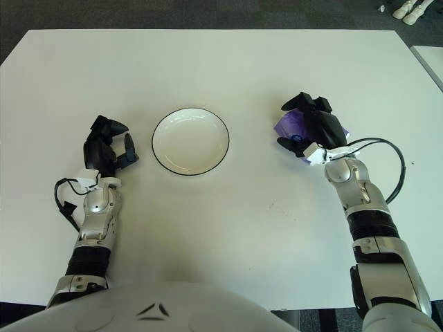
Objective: Put the tissue paper into the plate.
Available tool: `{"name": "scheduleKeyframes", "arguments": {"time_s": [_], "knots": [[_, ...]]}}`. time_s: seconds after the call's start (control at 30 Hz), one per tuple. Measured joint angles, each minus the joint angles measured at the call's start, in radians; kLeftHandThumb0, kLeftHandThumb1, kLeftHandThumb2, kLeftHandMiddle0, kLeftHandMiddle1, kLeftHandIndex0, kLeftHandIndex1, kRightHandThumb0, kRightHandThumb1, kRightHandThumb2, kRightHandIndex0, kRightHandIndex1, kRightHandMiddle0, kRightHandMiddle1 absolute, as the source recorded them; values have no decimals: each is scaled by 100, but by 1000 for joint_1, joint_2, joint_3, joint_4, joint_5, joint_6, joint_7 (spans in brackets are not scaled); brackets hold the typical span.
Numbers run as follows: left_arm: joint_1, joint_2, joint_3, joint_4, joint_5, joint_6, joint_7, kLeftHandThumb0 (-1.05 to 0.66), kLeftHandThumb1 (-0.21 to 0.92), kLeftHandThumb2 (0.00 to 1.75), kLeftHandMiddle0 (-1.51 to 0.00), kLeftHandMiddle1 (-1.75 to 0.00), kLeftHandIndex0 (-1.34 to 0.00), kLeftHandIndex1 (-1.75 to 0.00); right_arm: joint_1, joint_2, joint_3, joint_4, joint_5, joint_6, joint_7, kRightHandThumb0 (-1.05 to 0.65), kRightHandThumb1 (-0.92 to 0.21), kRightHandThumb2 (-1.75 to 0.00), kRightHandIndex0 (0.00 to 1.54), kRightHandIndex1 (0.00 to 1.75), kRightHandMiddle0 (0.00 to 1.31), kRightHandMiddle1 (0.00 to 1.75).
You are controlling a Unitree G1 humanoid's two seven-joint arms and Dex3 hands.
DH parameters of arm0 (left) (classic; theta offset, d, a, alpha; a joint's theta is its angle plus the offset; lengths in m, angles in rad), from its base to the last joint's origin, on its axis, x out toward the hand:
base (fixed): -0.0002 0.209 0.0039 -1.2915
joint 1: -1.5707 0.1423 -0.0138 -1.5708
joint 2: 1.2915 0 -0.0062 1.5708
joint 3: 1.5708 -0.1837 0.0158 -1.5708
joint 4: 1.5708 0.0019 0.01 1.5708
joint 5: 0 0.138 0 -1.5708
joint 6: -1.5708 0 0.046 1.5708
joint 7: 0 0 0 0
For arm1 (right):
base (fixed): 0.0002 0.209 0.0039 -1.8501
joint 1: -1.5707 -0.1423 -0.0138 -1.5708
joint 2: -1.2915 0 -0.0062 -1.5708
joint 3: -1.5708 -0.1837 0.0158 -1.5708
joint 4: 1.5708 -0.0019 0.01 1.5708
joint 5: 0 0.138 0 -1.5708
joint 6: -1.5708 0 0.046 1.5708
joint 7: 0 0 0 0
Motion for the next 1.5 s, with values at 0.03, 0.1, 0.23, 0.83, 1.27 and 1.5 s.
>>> {"name": "scheduleKeyframes", "arguments": {"time_s": [0.03,0.1,0.23,0.83,1.27,1.5], "knots": [[0,0,1,0,0,1,0,-46,37,126,-83,-175,-57,-175,3,5,-5,0,6,-4,-6,-65,-21,-111,80,174,59,175],[1,1,2,-1,0,3,0,-46,37,126,-84,-175,-57,-175,9,16,-15,-1,22,-11,-19,-64,-20,-112,89,175,67,175],[2,2,3,-2,0,6,1,-46,37,126,-83,-175,-56,-175,20,45,-36,-4,51,-24,-47,-57,-16,-119,112,175,87,175],[4,6,5,-3,2,13,2,-46,37,127,-84,-175,-57,-175,86,179,-117,-74,118,-86,-163,-10,-9,-161,142,175,124,175],[8,10,10,-7,-2,14,4,-2,13,154,-68,-175,-59,-175,80,314,-159,-88,468,-235,27,-8,-12,-162,142,175,124,175],[8,10,10,-7,-4,14,4,-1,12,155,-68,-175,-60,-175,69,375,-169,-119,703,-204,245,-7,-13,-159,138,175,118,175]]}}
